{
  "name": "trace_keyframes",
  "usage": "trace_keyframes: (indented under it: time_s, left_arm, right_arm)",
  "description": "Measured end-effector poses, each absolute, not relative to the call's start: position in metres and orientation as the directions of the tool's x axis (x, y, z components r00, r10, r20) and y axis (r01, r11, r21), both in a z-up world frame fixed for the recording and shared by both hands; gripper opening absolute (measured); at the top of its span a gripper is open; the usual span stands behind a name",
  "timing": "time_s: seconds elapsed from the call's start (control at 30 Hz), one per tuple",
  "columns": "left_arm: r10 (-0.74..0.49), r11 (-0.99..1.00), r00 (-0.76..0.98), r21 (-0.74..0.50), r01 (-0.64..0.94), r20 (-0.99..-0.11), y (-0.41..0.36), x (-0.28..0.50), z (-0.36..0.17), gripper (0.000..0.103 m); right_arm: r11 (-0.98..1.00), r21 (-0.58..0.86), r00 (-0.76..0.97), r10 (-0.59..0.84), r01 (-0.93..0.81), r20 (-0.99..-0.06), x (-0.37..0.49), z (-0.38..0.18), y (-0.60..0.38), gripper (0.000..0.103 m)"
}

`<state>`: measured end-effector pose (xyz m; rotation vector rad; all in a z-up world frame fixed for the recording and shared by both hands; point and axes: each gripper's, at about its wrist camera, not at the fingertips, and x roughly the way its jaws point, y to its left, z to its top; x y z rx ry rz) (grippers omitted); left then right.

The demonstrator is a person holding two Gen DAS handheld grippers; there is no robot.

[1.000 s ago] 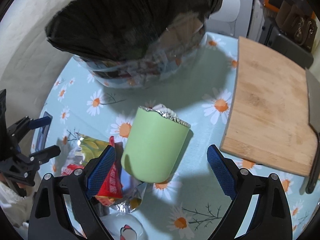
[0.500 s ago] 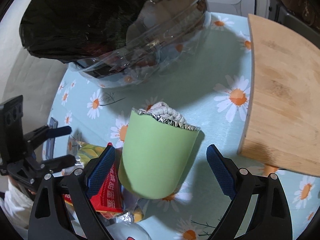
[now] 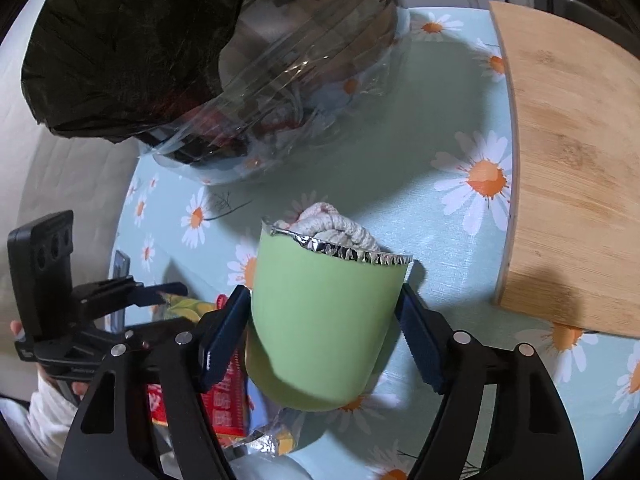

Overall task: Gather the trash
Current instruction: 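Grasp the green cup with the right gripper while the left gripper grasps the red snack wrapper, then carry the green cup and red wrapper over the trash bin and open both grippers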

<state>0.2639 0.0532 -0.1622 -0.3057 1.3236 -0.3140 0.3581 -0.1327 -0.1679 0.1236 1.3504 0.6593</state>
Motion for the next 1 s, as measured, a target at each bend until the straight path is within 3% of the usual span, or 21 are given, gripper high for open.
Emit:
trace_keyframes:
  time_s: [0.43,1.0]
  left_arm:
    - [-0.348,0.937,0.239,-0.332,0.106,-0.907,0.044,0.249,-0.14,0.013]
    - [-0.237,0.971,0.36,-0.21,0.112,-0.902,0.046,0.209,-0.089,0.007]
  right_arm:
    - [0.839,0.386,0.17,0.475,-0.384,-0.864,0.328,-0.137,-0.15,0.066]
    - [0.857,0.343,0.309,0.469,-0.385,-0.827,0.264,-0.081,-0.194,0.065]
